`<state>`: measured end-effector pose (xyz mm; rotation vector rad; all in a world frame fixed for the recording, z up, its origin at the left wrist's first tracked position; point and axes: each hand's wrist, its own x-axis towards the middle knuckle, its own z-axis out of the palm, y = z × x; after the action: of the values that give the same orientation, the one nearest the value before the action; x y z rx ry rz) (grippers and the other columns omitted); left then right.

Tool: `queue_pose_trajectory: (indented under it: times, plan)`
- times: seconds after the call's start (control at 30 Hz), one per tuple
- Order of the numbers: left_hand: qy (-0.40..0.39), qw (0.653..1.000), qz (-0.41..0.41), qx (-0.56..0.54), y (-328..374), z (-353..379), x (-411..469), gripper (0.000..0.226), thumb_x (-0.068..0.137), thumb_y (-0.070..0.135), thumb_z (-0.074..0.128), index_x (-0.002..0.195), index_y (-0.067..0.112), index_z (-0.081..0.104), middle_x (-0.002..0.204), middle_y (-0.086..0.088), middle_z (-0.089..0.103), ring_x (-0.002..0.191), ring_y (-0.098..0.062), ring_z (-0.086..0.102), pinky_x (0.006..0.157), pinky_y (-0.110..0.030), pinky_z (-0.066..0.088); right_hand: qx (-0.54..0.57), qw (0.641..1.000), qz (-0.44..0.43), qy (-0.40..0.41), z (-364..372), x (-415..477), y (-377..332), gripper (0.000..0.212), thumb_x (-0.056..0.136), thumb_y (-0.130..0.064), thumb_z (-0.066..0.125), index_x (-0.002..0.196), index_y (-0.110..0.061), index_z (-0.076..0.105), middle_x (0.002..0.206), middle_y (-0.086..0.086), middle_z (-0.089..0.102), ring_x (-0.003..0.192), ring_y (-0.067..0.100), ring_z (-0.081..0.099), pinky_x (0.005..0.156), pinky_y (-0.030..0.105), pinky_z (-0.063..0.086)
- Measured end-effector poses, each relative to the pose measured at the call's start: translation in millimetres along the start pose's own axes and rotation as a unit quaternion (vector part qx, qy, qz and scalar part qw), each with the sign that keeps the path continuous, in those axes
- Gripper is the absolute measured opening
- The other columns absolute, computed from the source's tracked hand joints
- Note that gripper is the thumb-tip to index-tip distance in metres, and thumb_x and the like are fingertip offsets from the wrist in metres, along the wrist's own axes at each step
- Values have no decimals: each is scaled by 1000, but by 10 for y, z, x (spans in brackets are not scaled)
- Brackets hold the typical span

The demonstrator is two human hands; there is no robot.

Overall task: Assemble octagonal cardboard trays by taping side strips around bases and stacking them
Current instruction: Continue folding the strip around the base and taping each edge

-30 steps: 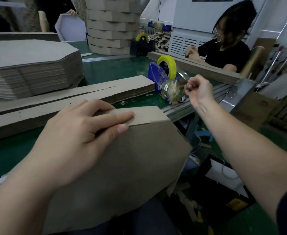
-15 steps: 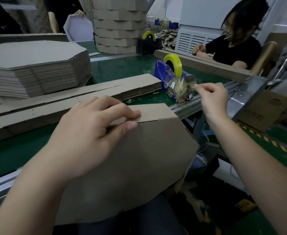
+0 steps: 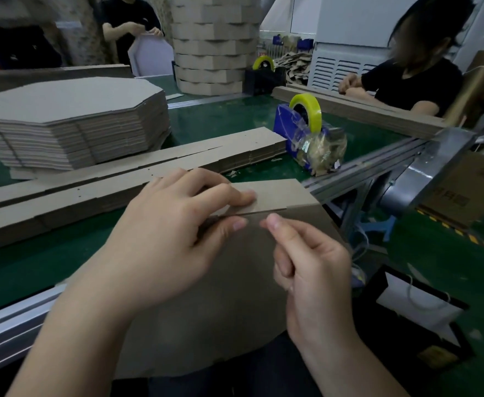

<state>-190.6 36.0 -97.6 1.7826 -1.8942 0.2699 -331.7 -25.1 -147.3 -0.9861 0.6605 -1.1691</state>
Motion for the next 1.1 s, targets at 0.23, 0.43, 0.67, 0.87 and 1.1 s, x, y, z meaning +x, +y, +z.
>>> queue_pose_trajectory:
  times: [0.23, 0.43, 0.67, 0.87, 1.1]
  plan:
    - [0, 1000, 4, 13, 29, 4, -31, 40, 88, 45, 43, 113, 26, 67, 112, 4, 61, 102, -25, 59, 80, -45, 49, 10, 998, 25, 57, 97, -17, 10, 21, 59, -35, 73, 58, -14, 74, 40, -3, 37, 36, 3, 29, 36, 11, 22]
    - [-30, 999, 3, -20, 54, -56, -26, 28, 89, 47, 40, 114, 42, 52, 112, 8, 57, 103, -19, 55, 80, -41, 47, -10, 999, 43, 26, 37, -14, -6, 25, 60, -39, 71, 57, -14, 73, 39, -3, 35, 33, 3, 28, 35, 11, 23]
    - [-64, 997, -31, -18, 87, -117, -32, 41, 88, 54, 33, 121, 51, 58, 113, 10, 56, 108, -16, 53, 86, -42, 45, -67, 994, 66, -62, -118, 2, -74, 29, 61, -35, 72, 66, -7, 73, 44, -1, 41, 36, 4, 29, 37, 12, 25]
    - [40, 994, -82, 56, 337, 9, 95, 27, 84, 54, 47, 80, 35, 65, 87, 12, 63, 76, -13, 52, 63, -17, 30, -57, 994, 43, -77, -138, 22, -35, 32, 63, -37, 70, 63, -5, 71, 40, -5, 35, 35, 3, 28, 38, 12, 25]
    - [65, 991, -57, 107, 344, 111, 75, 21, 82, 50, 57, 82, 33, 69, 96, 6, 67, 86, -24, 62, 70, -27, 31, -226, 972, 21, -60, -324, -4, 87, 34, 84, -38, 64, 63, -13, 73, 43, -3, 46, 40, 2, 41, 48, 16, 34]
